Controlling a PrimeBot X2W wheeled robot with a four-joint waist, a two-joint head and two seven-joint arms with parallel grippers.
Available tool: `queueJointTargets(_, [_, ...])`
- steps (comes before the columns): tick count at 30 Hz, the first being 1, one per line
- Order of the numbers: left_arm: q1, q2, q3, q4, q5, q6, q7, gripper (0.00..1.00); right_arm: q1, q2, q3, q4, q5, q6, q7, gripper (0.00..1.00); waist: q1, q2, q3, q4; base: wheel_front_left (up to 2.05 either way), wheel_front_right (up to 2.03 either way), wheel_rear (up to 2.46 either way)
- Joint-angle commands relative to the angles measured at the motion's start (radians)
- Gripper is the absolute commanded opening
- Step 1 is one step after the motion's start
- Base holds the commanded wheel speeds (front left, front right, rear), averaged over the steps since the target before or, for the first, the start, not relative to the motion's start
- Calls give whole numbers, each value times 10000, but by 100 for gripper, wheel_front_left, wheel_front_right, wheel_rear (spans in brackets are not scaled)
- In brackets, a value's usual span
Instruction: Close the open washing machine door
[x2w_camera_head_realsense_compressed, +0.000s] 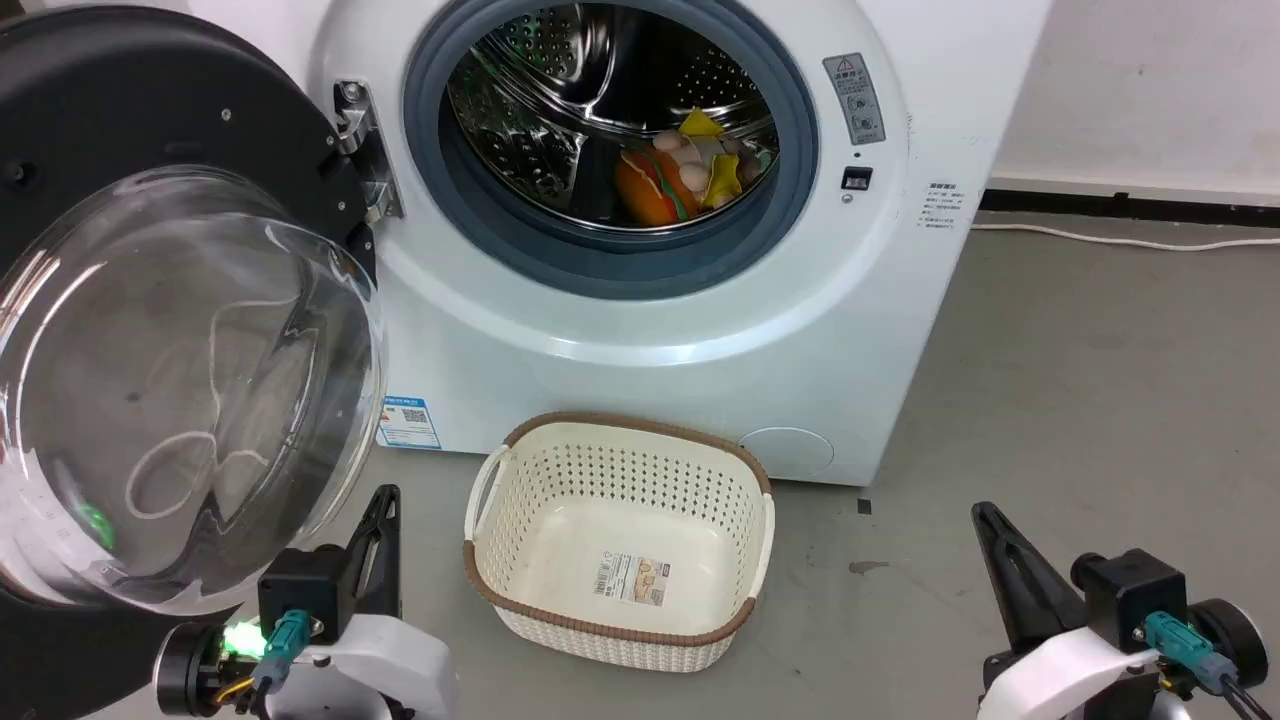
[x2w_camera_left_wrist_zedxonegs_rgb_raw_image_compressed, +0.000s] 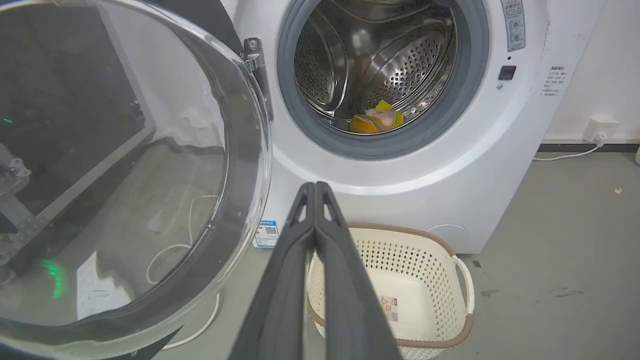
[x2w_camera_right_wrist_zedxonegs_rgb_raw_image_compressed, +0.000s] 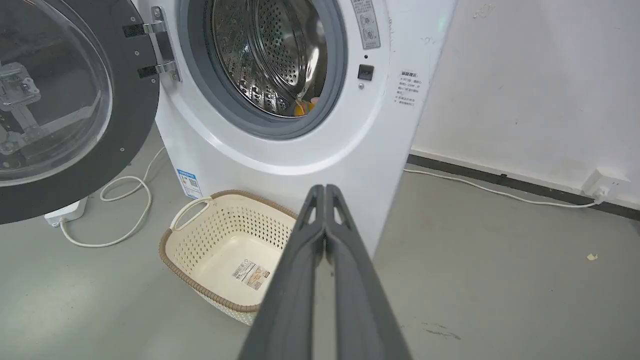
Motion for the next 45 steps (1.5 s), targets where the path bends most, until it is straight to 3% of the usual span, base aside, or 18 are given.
queueJointTargets(1, [145, -1, 9, -41, 26, 26, 3, 0, -140, 36, 1, -43, -74, 8, 5, 0, 0, 0, 0, 1, 0, 0, 0])
queueJointTargets(27, [145, -1, 9, -41, 26, 26, 3, 0, -140, 36, 1, -43, -74, 8, 5, 0, 0, 0, 0, 1, 0, 0, 0])
queueJointTargets(28, [0, 0, -2, 0, 0, 0, -1, 100, 0, 0, 0, 0, -11, 0, -1, 100, 0, 0, 0, 0, 0, 0, 0])
queueJointTargets(45, [-9, 0, -104, -9, -83, -80, -263, 100, 58, 2, -91, 50, 250, 1, -262, 100, 0, 0, 0, 85, 0, 0, 0])
